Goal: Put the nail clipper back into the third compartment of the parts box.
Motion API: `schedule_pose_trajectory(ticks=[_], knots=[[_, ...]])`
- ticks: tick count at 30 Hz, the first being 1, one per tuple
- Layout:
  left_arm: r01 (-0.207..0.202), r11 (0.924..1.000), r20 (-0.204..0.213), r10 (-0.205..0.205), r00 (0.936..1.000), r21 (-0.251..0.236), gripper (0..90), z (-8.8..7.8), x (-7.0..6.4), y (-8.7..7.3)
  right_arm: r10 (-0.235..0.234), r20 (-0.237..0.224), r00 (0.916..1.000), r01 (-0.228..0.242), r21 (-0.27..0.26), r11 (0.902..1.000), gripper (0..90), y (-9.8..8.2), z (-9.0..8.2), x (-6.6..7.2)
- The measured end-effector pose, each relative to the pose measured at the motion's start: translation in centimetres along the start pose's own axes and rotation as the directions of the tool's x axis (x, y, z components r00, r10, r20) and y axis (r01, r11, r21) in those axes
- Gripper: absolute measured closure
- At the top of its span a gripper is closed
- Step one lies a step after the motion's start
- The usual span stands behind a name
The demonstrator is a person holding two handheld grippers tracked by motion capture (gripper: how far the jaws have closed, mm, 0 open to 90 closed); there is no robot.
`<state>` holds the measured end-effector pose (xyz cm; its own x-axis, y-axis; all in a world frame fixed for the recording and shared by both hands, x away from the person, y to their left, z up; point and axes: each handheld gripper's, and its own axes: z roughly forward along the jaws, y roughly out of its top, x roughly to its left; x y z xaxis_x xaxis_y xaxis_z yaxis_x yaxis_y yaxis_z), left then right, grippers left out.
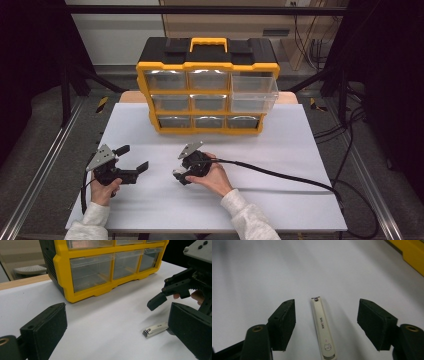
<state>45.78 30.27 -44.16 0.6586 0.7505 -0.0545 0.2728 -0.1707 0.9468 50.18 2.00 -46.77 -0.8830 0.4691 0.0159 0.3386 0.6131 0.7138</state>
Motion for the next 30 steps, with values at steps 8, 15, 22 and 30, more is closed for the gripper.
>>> schedule_pose_trajectory(ticks=[8,15,22,30], knots=[[0.000,1.0000,0.000,0.000,1.0000,0.000,1.6,0.0,0.0,0.0,0.004,-0.013,0.9999,-0.003,0.033,0.9995,44.3,-0.4,0.7,-0.1],[0.000,1.0000,-0.001,0.000,1.0000,0.001,1.6,0.0,0.0,0.0,0.010,-0.026,0.9996,-0.008,0.055,0.9984,52.7,-0.6,1.0,-0.2],[0.001,1.0000,-0.002,-0.001,1.0000,-0.001,1.7,0.0,0.0,0.0,0.012,-0.043,0.9990,-0.009,0.066,0.9978,62.5,-0.6,1.1,-0.3],[0.001,1.0000,-0.002,-0.001,1.0000,0.000,1.7,0.0,0.0,0.0,-0.001,-0.047,0.9989,0.004,0.067,0.9977,70.5,-0.6,1.1,-0.4]])
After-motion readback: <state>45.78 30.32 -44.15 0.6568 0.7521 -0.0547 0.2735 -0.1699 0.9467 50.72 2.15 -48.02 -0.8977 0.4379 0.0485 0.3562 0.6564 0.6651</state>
